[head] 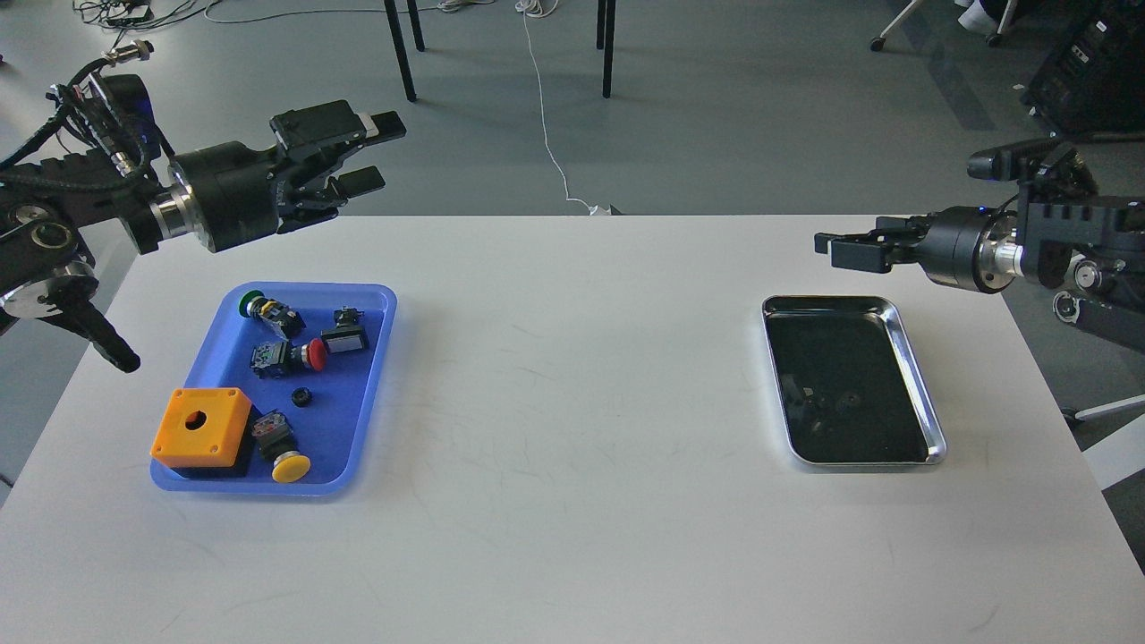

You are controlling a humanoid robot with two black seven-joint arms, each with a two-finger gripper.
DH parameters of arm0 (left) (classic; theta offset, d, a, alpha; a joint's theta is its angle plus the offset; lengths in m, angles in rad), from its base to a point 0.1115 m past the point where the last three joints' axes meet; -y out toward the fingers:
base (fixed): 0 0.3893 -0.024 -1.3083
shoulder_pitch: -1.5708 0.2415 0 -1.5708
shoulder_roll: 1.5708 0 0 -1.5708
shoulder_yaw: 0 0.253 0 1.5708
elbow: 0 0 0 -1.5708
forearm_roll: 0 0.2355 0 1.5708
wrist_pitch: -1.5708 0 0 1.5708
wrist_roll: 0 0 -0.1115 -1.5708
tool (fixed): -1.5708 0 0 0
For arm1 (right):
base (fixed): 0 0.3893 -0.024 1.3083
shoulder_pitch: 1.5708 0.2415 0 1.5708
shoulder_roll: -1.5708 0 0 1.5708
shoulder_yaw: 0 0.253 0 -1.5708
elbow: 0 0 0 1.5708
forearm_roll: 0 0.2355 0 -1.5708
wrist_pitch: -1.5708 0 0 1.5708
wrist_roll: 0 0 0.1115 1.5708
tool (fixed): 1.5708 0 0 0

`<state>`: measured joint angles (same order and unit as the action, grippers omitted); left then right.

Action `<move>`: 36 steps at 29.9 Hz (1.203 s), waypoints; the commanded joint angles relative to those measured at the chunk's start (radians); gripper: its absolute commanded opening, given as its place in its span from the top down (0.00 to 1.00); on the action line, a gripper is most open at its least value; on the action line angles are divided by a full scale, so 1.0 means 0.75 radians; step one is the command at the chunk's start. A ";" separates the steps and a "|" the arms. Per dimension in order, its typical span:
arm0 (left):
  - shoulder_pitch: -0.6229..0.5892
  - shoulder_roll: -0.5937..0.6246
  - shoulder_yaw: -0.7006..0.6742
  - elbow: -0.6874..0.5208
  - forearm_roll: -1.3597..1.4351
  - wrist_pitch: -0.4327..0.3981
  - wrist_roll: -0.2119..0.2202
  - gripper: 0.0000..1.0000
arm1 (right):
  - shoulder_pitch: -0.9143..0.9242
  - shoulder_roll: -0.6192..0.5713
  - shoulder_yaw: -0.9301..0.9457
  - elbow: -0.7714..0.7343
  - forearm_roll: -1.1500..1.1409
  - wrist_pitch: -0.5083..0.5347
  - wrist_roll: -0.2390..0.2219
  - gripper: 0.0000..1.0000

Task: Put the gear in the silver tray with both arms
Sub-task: 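Raise the right arm away from the silver tray, then reach the left gripper into the blue tray and grasp another black gear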

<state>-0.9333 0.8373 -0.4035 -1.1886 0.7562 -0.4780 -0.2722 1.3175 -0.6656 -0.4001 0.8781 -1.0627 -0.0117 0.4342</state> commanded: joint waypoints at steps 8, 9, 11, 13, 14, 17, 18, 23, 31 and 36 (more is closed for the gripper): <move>0.036 0.178 0.102 -0.198 0.210 0.009 0.009 0.06 | -0.288 0.049 0.705 -0.040 0.455 0.009 0.006 0.00; 0.040 0.207 0.112 -0.241 0.277 0.015 0.007 0.06 | -0.304 0.059 0.738 -0.040 0.508 0.009 0.006 0.00; 0.048 0.242 0.117 -0.319 0.427 0.034 0.009 0.06 | -0.343 0.073 0.813 -0.040 0.657 0.012 0.008 0.00; 0.066 0.252 0.117 -0.346 0.576 0.071 0.009 0.06 | -0.386 0.082 0.887 -0.038 0.831 0.014 0.014 0.00; 0.074 0.252 0.117 -0.346 0.646 0.089 0.009 0.06 | -0.406 0.082 0.918 -0.036 0.909 0.026 0.026 0.00; 0.091 0.246 0.127 -0.342 0.860 0.116 0.009 0.06 | -0.478 0.104 0.995 -0.034 1.069 0.122 0.073 0.00; 0.093 0.244 0.127 -0.342 0.900 0.120 0.009 0.06 | -0.488 0.108 1.008 -0.036 1.085 0.140 0.073 0.00; 0.101 0.199 0.182 -0.322 1.341 0.195 0.009 0.09 | -0.621 0.114 1.145 -0.050 1.275 0.269 0.073 0.00; 0.101 0.050 0.286 -0.107 1.471 0.198 0.019 0.14 | -0.689 0.114 1.206 -0.040 1.382 0.410 0.073 0.00; 0.099 0.037 0.429 -0.019 1.477 0.224 0.013 0.24 | -0.691 0.114 1.217 -0.038 1.382 0.410 0.073 0.00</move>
<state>-0.8578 0.8731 -0.1437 -1.2356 1.8634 -0.3267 -0.2599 0.8006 -0.5793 0.5074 0.8484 -0.0264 0.2957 0.4888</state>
